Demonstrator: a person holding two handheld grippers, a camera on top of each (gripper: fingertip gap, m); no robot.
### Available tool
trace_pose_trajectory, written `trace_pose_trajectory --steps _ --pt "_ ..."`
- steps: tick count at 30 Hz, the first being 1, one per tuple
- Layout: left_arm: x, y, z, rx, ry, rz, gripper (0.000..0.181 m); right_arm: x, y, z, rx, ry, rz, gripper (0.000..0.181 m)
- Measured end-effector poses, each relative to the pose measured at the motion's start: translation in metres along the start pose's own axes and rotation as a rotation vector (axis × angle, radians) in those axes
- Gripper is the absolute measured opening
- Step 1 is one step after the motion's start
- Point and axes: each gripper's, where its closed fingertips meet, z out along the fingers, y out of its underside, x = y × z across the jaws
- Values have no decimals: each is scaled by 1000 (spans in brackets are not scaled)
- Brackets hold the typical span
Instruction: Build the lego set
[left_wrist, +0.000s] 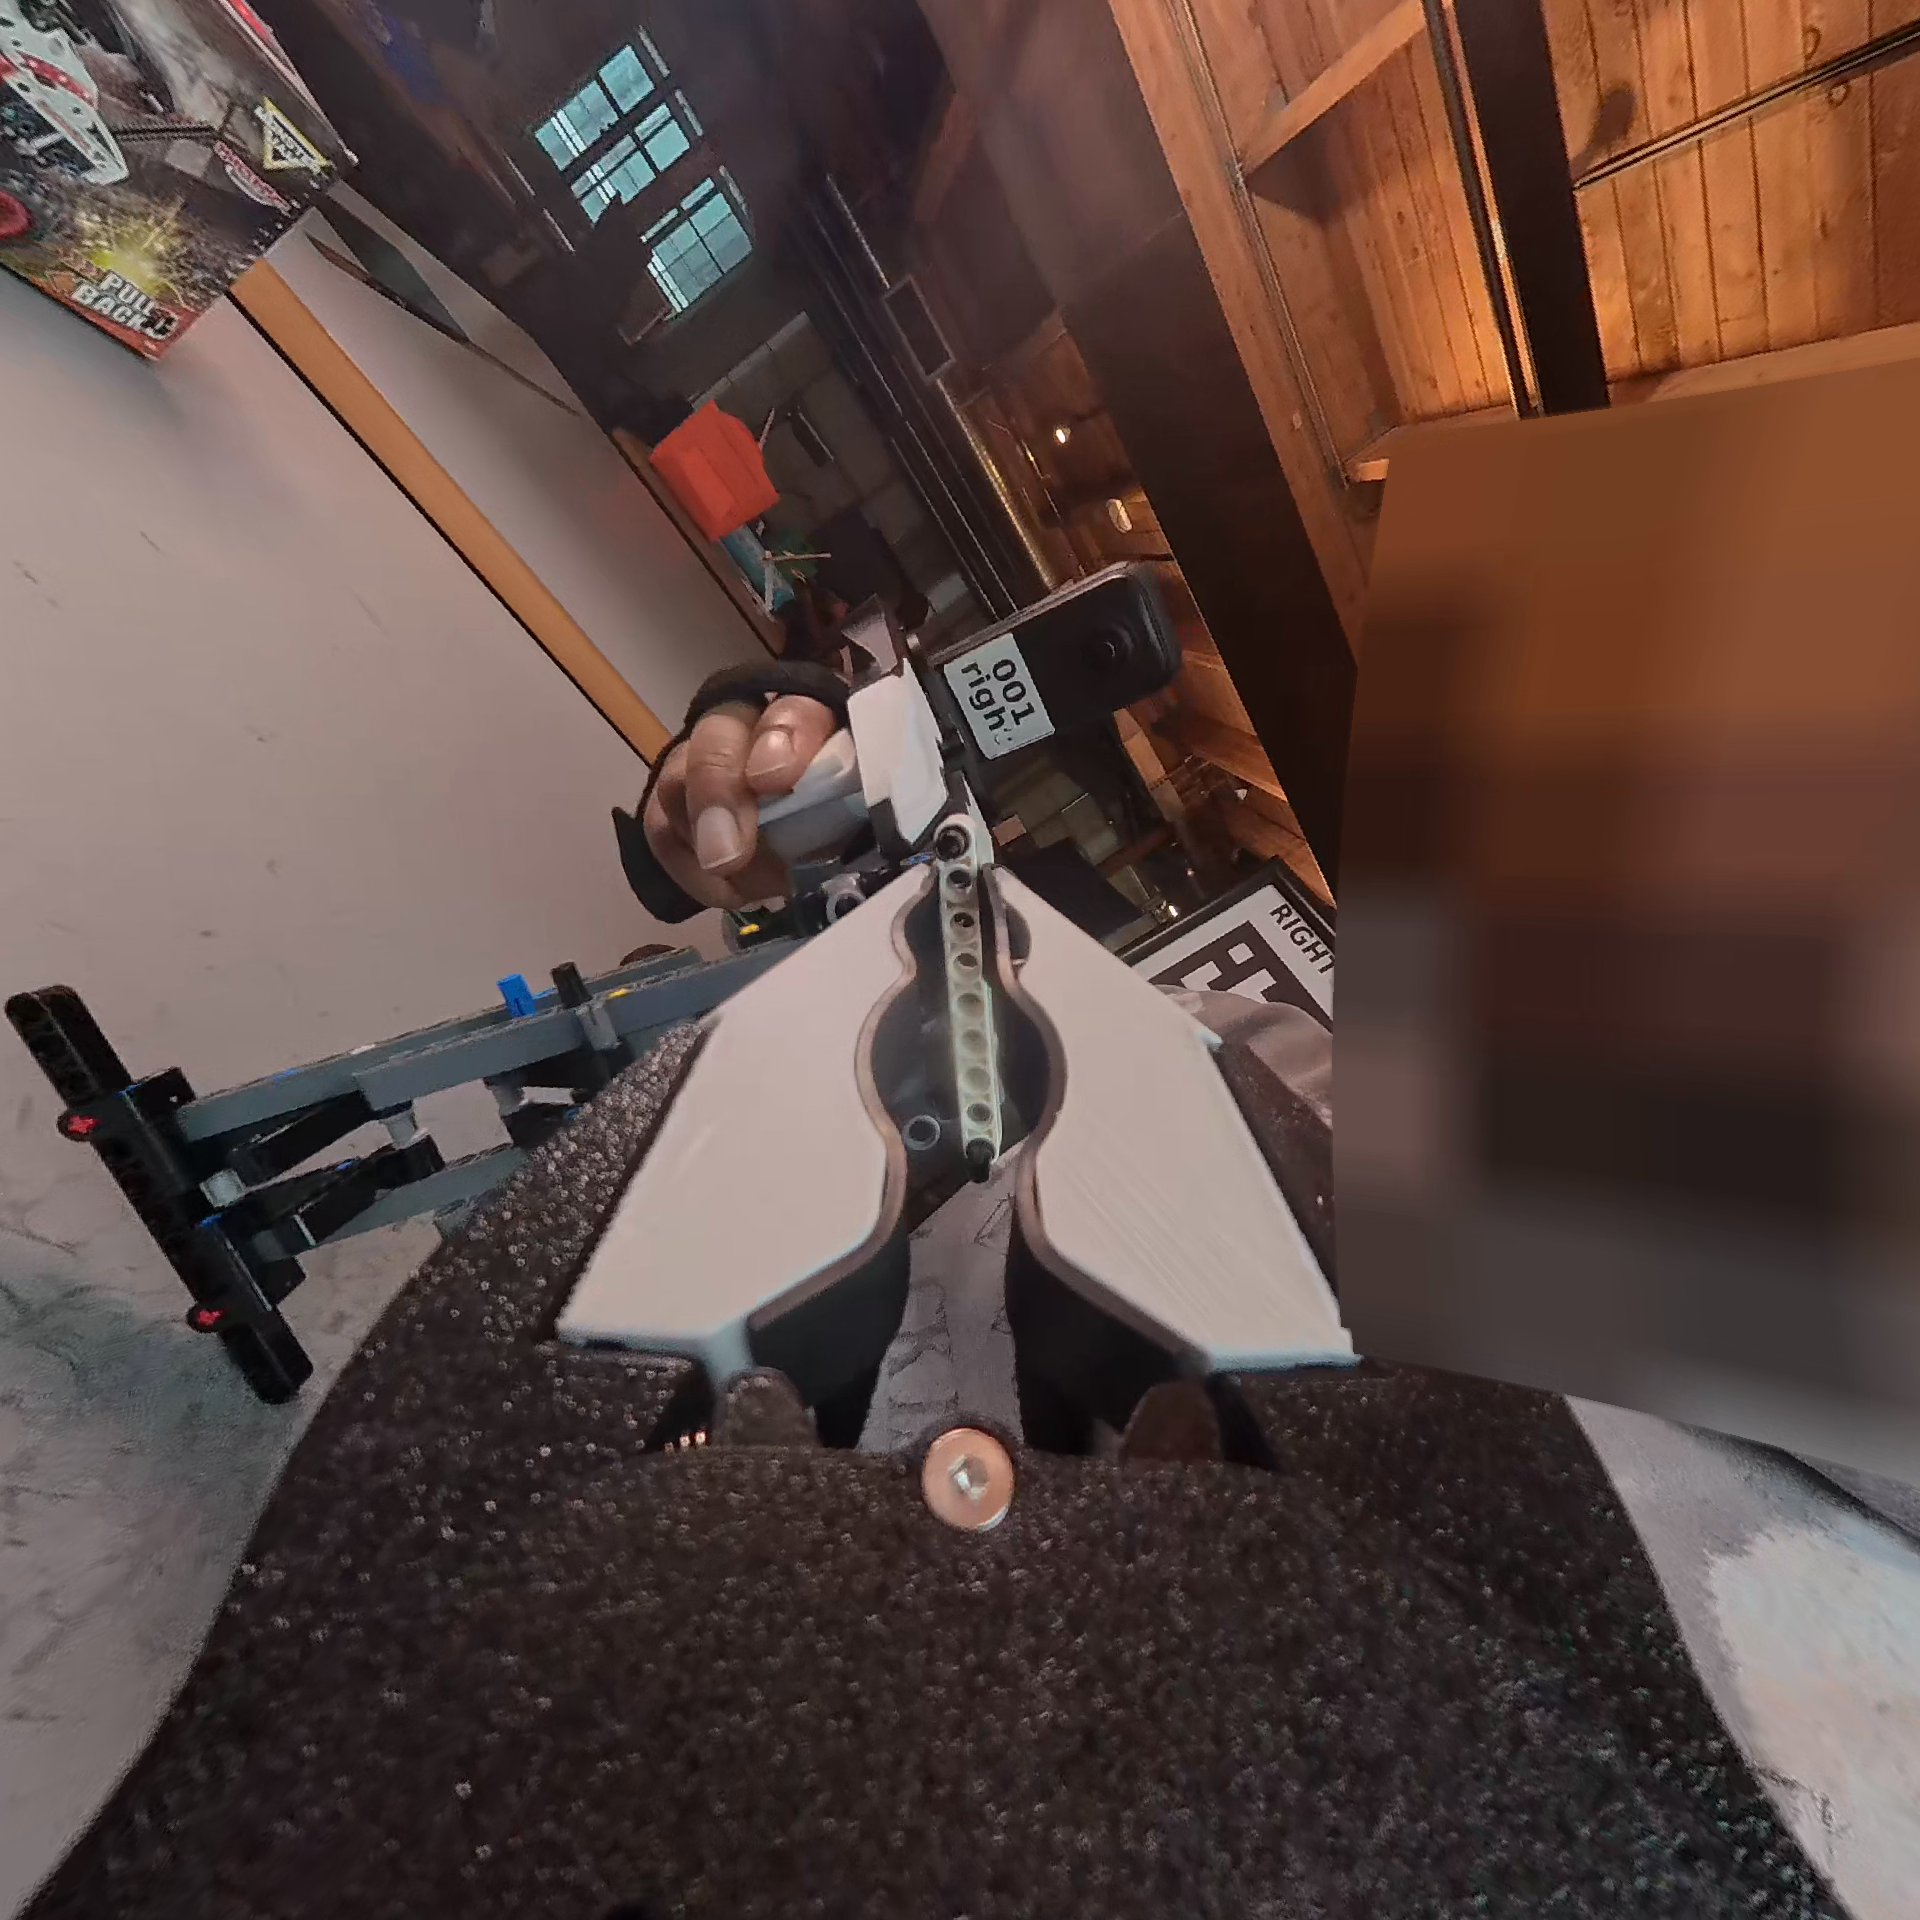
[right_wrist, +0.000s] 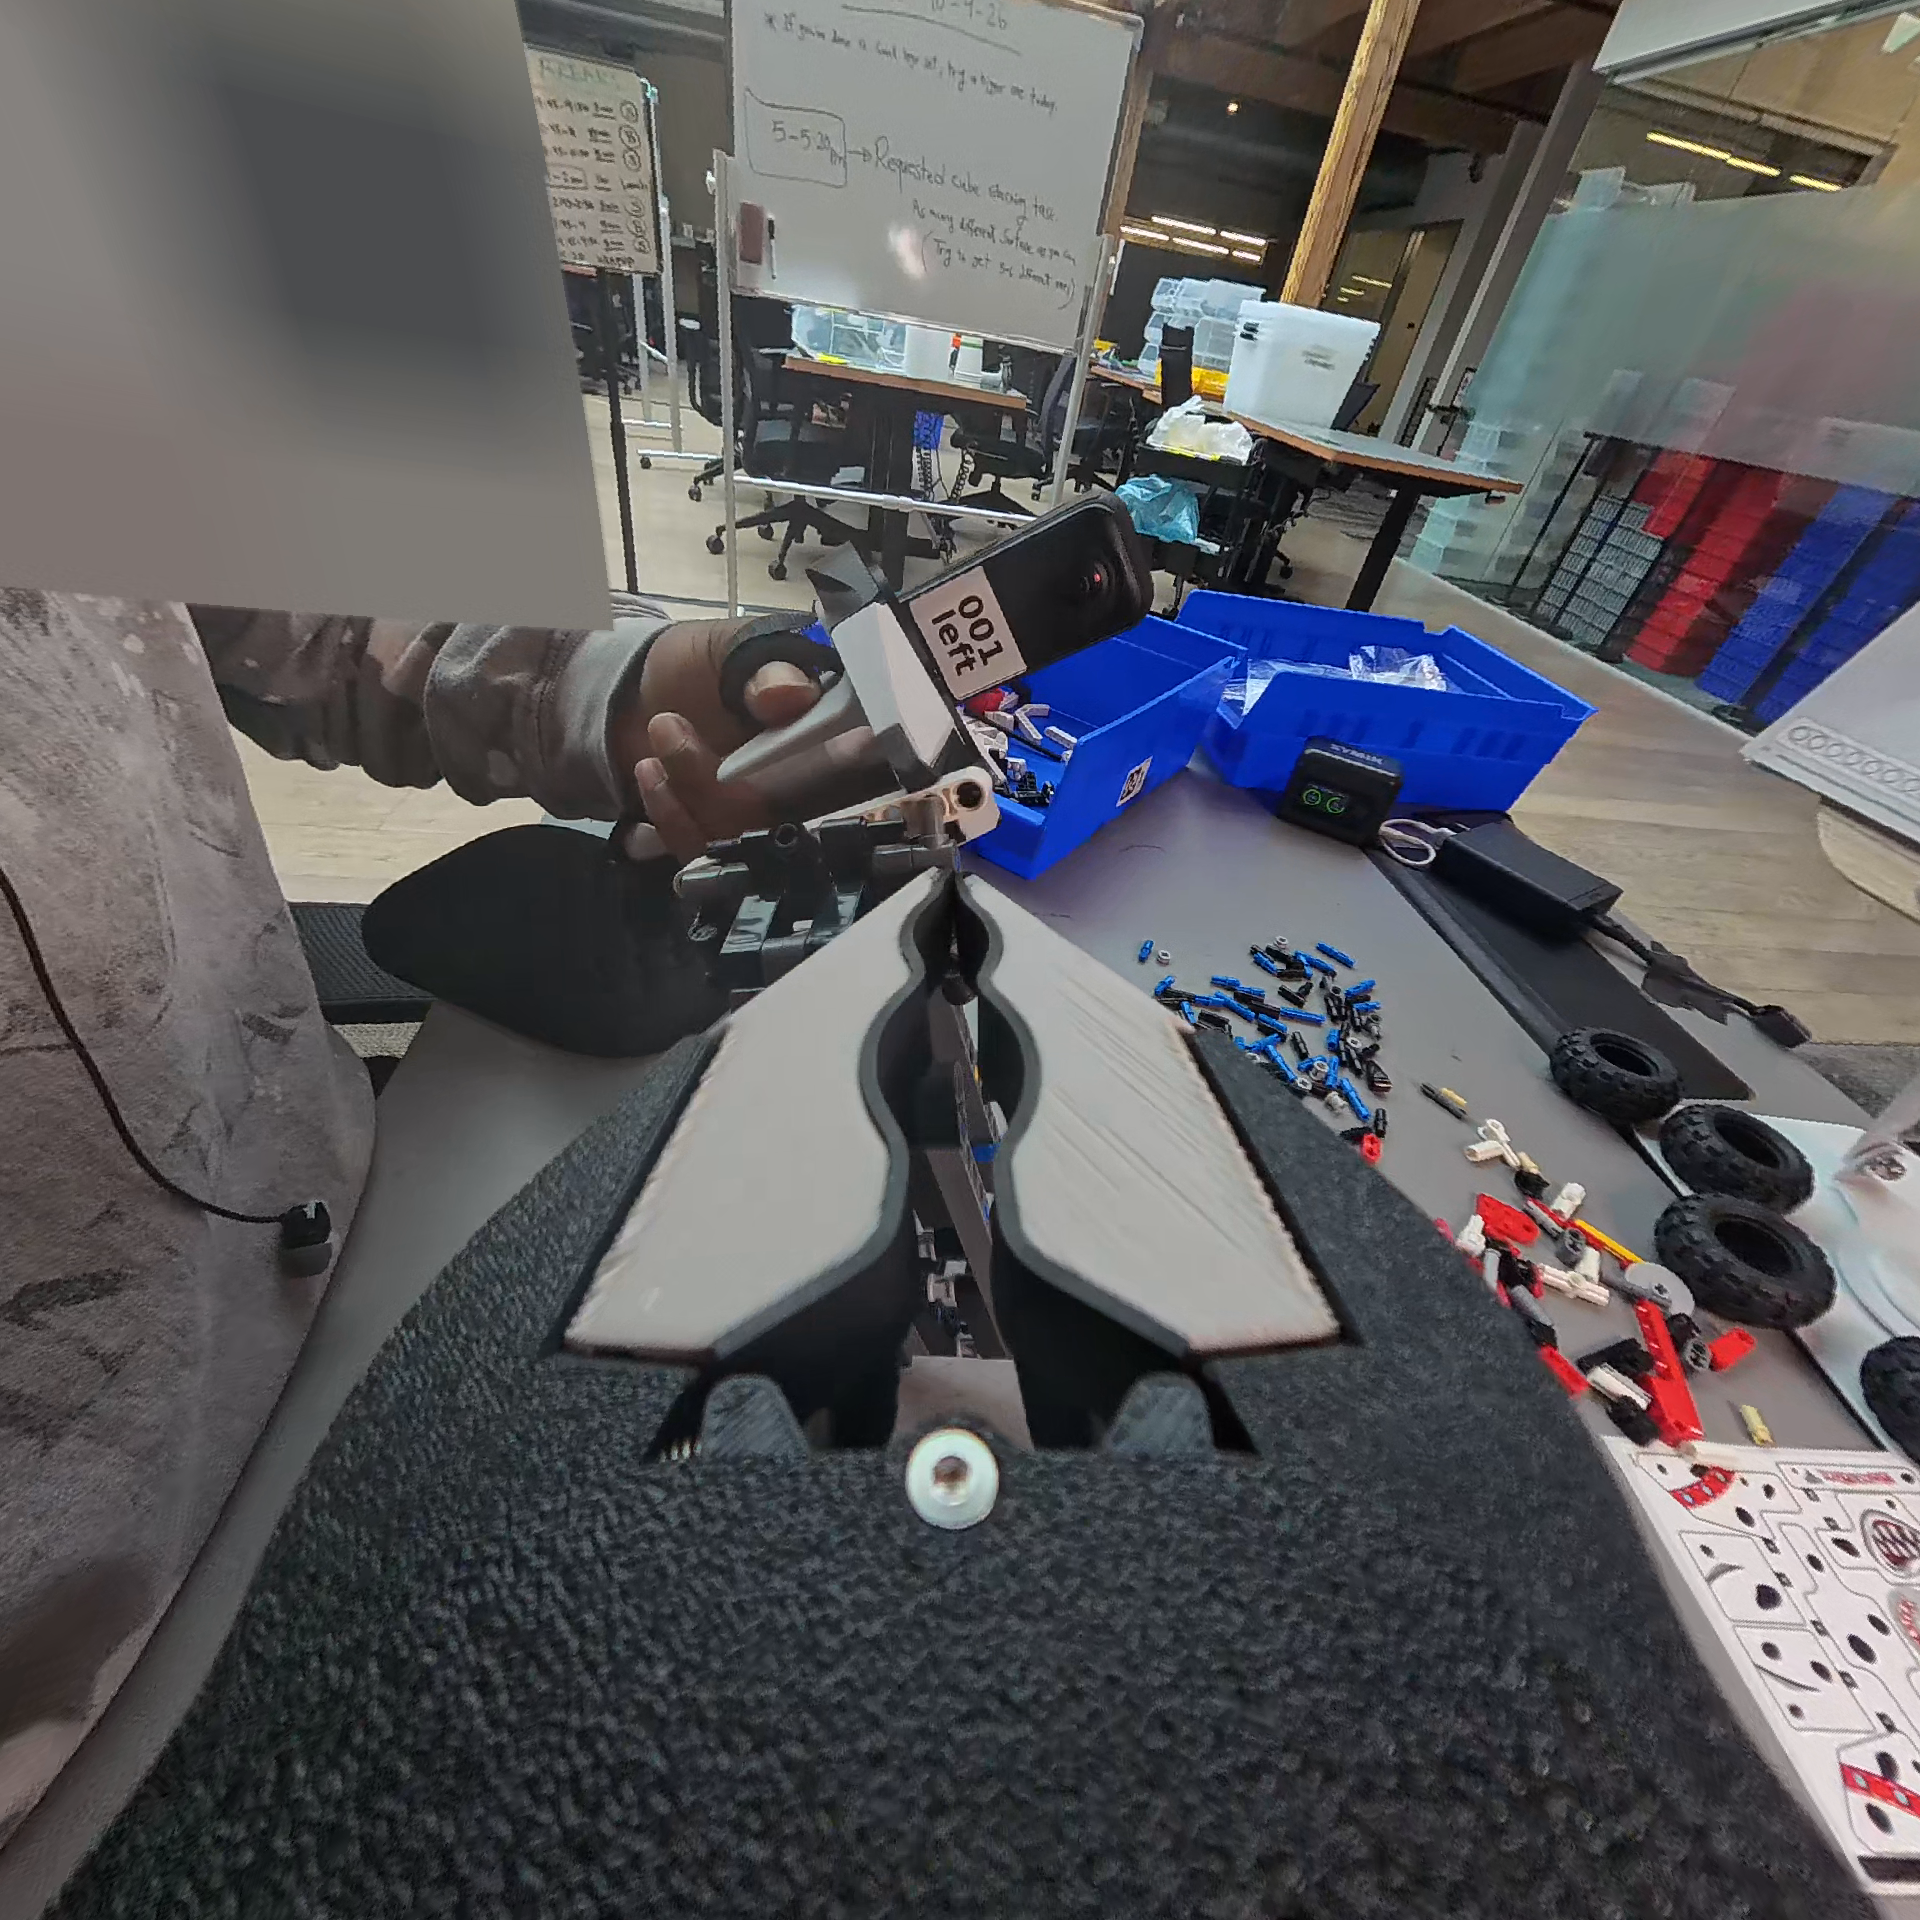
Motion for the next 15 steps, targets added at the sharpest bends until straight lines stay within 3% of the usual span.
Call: trace_pose_trajectory --steps 1,6,9,15 --pt "0 1 1 -6 -12 10 8 -1 0 -1 4 2 5 0" --pt "1 4 1 -62 -126 130 9 -3 -1 -2 37 -30 76 5" --pt "1 4 0 -87 -183 195 8 -2 -3 -3 63 -128 236 17" --pt "3 5 0 -105 -222 249 9 -5 -4 2 -19 -342 457 12"
